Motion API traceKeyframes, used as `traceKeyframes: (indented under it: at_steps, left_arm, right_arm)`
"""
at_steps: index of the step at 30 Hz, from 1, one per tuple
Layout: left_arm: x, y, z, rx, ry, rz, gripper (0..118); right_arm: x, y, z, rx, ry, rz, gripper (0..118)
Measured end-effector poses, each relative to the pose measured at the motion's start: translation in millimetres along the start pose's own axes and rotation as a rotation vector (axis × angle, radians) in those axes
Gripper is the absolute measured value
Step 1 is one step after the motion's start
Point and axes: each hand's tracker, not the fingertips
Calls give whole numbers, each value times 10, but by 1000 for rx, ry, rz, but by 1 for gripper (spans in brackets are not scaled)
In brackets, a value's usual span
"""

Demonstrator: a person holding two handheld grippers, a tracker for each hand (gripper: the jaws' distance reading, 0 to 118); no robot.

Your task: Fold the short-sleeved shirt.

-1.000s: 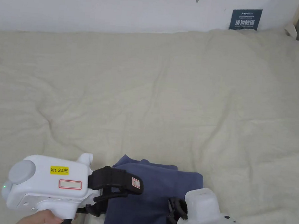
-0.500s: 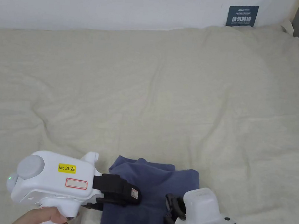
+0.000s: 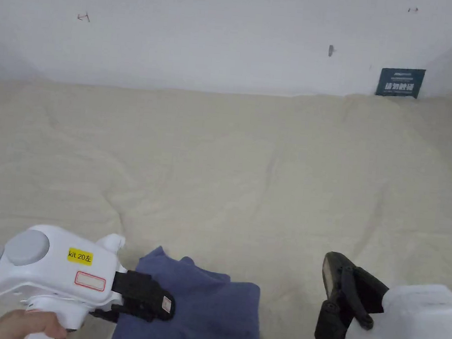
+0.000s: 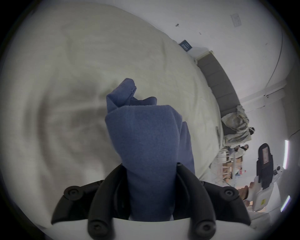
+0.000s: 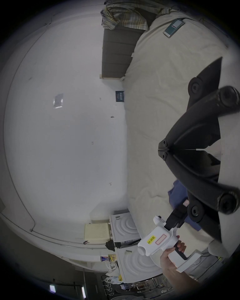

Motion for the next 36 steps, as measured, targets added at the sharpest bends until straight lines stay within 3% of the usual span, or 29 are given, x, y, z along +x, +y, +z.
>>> traceKeyframes:
  at_steps: [13,17,20,26,33,35,36]
  left_arm:
    - [-1332,352,1559,63,499,55,33]
    - [-1757,449,1885,80,577,114,33]
    - [-1981,502,2067,91,648,104,33]
    - [-2275,583,2265,83,923,27,33]
    - [-2640,629,2430,117,992,36,33]
    - [-2702,604,2442,142,1002,64,40]
    - [-2733,593,2449,151,1038,64,67]
  right_arm:
    - [-497,91,-13,46,-72,-16,0]
    - [-588,154,-53,64,-116,7,0]
    - [-620,186,-98,64,-136,4,0]
    - [-715,213,-172,56,-161,22,0]
    - [-823,252,-248,44,-160,55,0]
    - [-813,246,-249,40,-154,54,0]
    - [-823,249,-254,38,-154,54,0]
